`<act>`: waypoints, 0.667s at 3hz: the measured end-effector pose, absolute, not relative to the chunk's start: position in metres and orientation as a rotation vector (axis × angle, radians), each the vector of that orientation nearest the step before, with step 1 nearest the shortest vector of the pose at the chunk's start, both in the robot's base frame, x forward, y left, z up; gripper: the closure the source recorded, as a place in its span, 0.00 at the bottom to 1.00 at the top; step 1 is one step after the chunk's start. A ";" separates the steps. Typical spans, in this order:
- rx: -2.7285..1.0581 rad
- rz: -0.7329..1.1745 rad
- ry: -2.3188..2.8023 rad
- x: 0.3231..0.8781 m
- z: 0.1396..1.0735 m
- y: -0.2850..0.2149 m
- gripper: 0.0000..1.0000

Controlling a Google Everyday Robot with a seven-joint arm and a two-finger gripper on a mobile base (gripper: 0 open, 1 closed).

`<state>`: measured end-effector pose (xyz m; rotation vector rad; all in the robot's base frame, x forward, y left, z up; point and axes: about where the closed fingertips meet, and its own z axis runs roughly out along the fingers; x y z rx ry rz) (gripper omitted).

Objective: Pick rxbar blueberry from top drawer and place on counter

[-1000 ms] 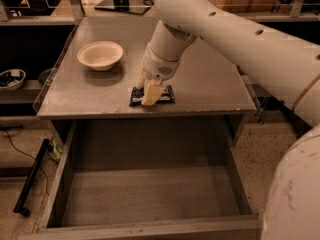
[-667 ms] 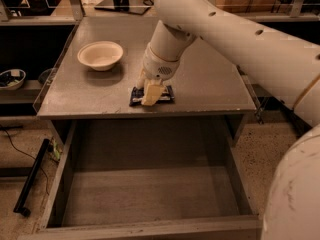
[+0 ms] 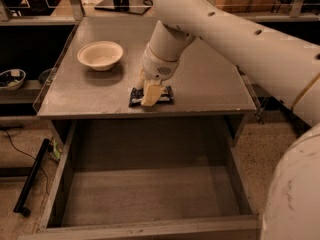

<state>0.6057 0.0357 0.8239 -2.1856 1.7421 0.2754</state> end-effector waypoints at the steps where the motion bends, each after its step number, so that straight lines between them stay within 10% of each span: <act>1: -2.186 0.276 1.742 0.606 0.824 0.036 0.00; 2: -2.186 0.276 1.742 0.606 0.824 0.036 0.00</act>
Offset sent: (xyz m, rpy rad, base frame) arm 0.0000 0.0000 0.0000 0.0000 0.0000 0.0000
